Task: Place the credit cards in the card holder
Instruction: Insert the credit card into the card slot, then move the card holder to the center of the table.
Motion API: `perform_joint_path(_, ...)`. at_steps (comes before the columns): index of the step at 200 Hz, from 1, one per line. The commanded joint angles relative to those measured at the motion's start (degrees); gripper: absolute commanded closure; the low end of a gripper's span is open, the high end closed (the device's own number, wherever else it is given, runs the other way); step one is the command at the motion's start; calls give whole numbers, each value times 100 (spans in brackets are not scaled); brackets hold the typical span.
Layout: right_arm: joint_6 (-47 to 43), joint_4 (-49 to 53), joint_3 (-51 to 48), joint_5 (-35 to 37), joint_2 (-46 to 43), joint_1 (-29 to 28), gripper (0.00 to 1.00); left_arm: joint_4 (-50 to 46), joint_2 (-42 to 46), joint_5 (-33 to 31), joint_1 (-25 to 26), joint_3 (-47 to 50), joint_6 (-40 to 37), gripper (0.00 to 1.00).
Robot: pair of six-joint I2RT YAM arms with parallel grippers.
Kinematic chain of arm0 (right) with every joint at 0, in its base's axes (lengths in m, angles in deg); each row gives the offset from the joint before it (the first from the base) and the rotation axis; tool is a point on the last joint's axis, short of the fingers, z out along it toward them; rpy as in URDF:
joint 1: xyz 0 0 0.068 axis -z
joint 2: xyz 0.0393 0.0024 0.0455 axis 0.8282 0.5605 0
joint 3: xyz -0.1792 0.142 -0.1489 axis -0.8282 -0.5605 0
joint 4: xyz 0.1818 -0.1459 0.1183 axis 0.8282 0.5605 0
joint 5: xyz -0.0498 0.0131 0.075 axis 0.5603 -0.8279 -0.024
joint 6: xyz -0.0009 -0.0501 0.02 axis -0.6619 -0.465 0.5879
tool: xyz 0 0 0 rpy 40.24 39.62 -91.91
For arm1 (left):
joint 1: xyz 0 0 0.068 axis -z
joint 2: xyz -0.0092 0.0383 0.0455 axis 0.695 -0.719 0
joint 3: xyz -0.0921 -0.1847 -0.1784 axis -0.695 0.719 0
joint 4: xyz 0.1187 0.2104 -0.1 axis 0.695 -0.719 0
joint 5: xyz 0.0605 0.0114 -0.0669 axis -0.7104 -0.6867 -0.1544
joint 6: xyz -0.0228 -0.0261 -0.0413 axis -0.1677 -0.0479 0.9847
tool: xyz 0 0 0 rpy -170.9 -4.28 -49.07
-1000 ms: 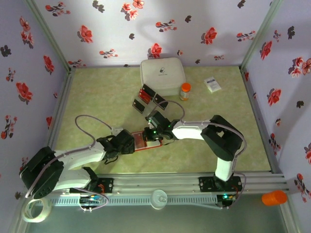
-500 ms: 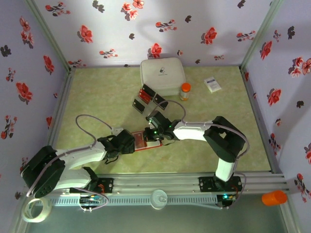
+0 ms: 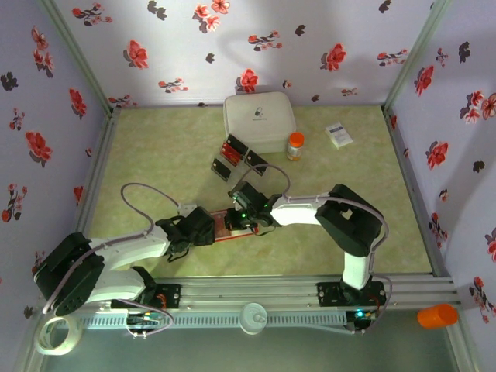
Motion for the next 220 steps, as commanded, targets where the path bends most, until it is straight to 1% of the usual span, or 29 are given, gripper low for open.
perform_joint_path(1, 107, 70, 43, -48, 89, -124, 98, 129, -184, 134, -47, 80, 49, 0)
perform_joint_path(24, 55, 175, 24, 52, -119, -101, 98, -27, -94, 75, -50, -14, 51, 0)
perform_joint_path(68, -80, 375, 22, 173, -520, 36, 97, -512, 258, -303, -101, -254, 217, 0)
perform_joint_path(130, -219, 461, 50, 150, -546, 224, 97, -632, 754, -414, -253, -238, 329, 0)
perform_joint_path(165, -315, 557, 119, 203, -449, 232, 98, -408, 638, -258, -291, -197, 290, 0)
perform_joint_path(220, -340, 560, 233, 164, -238, 223, 98, -145, 276, -243, -291, -102, 360, 0)
